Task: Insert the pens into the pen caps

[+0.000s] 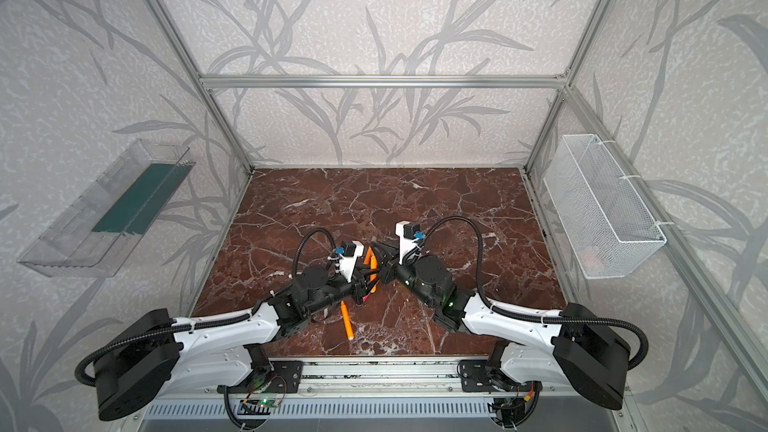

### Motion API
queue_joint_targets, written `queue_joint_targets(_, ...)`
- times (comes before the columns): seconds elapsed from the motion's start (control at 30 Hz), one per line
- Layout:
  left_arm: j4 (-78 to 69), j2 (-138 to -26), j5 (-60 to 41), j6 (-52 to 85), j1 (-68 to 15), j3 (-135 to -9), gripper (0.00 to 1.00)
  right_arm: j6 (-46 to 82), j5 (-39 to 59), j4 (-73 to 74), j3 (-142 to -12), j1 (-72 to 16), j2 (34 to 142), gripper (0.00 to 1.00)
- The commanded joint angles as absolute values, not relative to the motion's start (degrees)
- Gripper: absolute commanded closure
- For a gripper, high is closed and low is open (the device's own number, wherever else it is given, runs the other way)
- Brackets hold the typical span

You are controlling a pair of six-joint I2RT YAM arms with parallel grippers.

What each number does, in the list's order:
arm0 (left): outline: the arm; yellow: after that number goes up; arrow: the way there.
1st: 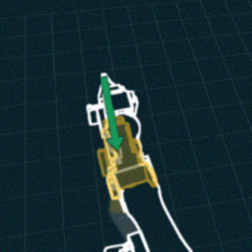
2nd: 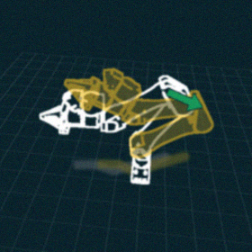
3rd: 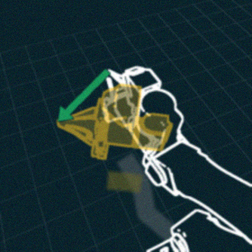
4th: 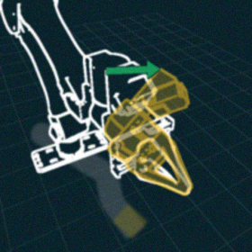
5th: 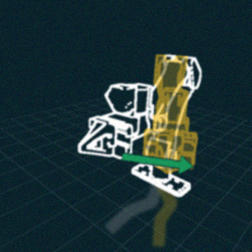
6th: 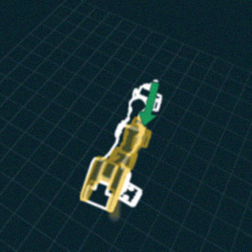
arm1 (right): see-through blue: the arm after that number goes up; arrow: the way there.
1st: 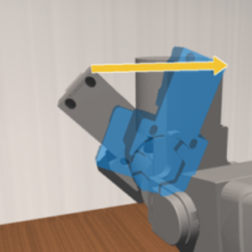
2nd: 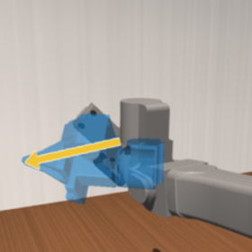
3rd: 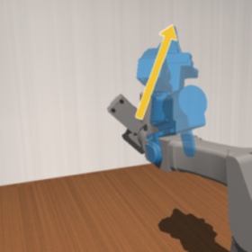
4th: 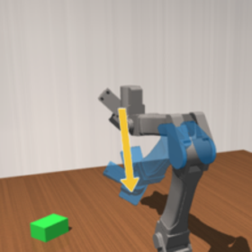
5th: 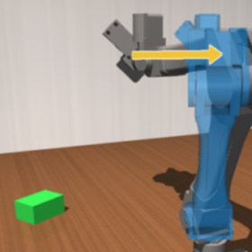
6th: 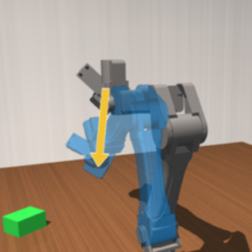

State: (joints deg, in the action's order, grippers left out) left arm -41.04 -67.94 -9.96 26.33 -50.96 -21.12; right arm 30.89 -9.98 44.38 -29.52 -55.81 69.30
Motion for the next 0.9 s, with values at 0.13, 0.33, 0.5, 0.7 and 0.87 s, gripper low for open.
queue_joint_targets(0.13, -48.38, -67.19, -11.73, 28.19, -50.75, -20.68, 1.0, 27.87, -7.07, 45.61, -25.9, -57.09, 66.42, 1.0)
queue_joint_targets(0.33, -52.7, -67.5, -16.02, 28.51, -50.75, -19.6, 1.0, 25.4, -2.98, 48.27, -23.02, -57.05, 65.21, 0.96)
queue_joint_targets(0.5, -54.58, -67.65, -17.39, 28.71, -50.8, -19.03, 1.0, 24.51, 0.1, 51.06, -20.95, -57.11, 64.6, 0.92)
queue_joint_targets(0.7, -53.84, -67.92, -17.47, 28.03, -50.8, -19.35, 1.0, 24.9, -2.67, 47.57, -20.47, -57.46, 61.57, 0.84)
queue_joint_targets(0.87, -52.75, -67.67, -17.31, 27.18, -50.83, -19.47, 1.0, 25.36, -3.84, 44.4, -21.49, -57.54, 61.28, 0.71)
